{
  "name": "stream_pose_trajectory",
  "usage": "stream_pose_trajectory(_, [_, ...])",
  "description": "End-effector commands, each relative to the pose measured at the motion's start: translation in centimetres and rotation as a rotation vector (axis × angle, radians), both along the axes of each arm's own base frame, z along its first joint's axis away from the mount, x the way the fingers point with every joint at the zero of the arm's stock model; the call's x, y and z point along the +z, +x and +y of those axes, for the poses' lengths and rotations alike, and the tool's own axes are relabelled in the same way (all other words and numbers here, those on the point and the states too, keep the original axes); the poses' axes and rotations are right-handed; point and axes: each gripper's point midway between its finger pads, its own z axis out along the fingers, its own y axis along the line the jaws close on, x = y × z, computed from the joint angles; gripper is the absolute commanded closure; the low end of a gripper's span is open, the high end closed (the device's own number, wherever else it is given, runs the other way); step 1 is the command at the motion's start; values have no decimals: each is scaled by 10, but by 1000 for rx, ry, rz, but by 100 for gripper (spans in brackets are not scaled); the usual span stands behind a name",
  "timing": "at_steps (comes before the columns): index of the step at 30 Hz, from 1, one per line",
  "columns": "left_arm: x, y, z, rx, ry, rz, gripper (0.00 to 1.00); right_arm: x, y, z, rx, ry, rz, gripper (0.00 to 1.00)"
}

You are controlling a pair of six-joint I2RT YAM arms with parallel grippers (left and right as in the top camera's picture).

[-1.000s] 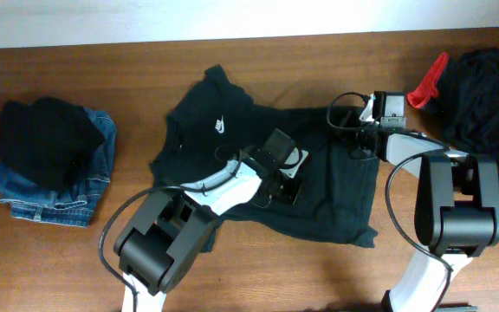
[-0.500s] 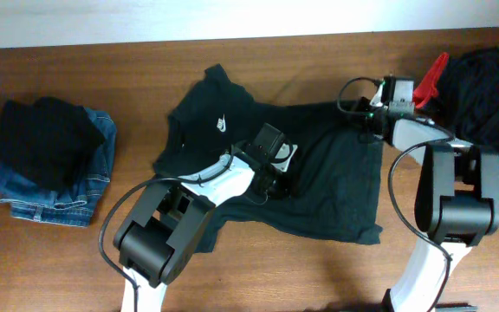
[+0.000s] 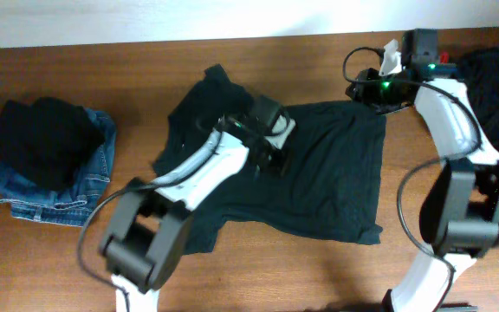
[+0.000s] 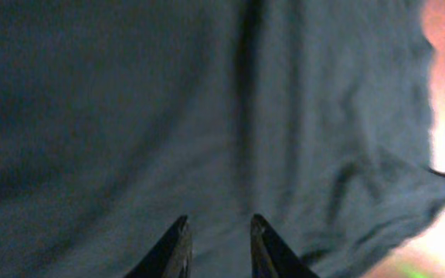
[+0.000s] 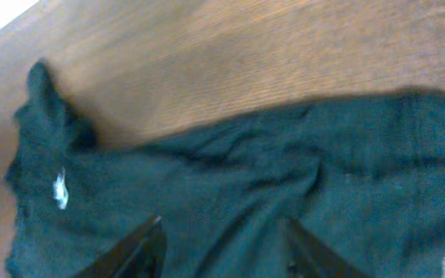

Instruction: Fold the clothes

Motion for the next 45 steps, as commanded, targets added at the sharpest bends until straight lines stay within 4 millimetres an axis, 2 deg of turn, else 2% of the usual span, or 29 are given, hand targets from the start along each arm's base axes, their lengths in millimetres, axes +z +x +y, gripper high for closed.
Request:
stream_pose_trajectory(1, [69, 47, 59, 110, 190, -292, 74, 52, -12, 2, 57, -24, -94, 46])
stream_pose_trajectory(5, [118, 53, 113, 238, 250, -382, 74, 83, -41, 5, 89, -43, -105, 46])
stream_pose_trajectory(8, [161, 44, 156, 335, 274, -445, 65, 117, -77, 4, 84, -82, -114, 45])
stream_pose_trajectory(10, [176, 36, 177, 372, 291, -452, 58, 132, -97, 3, 79, -107, -119, 45])
stream_pose_trajectory(13, [183, 22, 206, 421, 339, -432, 43, 153, -126, 6, 111, -134, -144, 44])
stream_pose_trajectory(16, [179, 12, 234, 468, 403, -384, 36, 170, -155, 10, 134, -152, -161, 43])
stream_pose_trajectory(20, [169, 3, 257, 517, 433, -315, 31, 183, -187, 8, 103, -170, -158, 41])
stream_pose_trajectory(23, [159, -4, 262, 535, 412, -254, 29, 183, -208, 5, 41, -167, -106, 39])
stream_pose_trajectory(26, [139, -13, 252, 501, 342, -169, 28, 169, -223, -2, -31, -173, -12, 32])
stream_pose_trajectory(29, [109, -28, 249, 479, 340, -83, 28, 143, -232, -1, -61, -148, 92, 17])
stream_pose_trajectory(33, [64, -50, 249, 459, 362, 25, 27, 89, -249, 3, -87, -105, 270, 15])
stream_pose_trajectory(35, [43, -62, 248, 473, 352, 81, 27, 55, -260, 6, -99, -82, 363, 15])
stream_pose_trajectory(37, [27, -73, 244, 480, 334, 129, 26, 28, -268, 12, -95, -48, 421, 15])
stream_pose_trajectory(41, [1, -90, 237, 497, 290, 203, 25, -13, -279, 18, -115, -6, 486, 15])
stream_pose_trajectory(43, [-11, -97, 238, 525, 294, 230, 21, -31, -285, 19, -141, 3, 513, 15])
stream_pose_trajectory(45, [-21, -105, 240, 548, 300, 256, 20, -43, -288, 19, -151, 6, 526, 15])
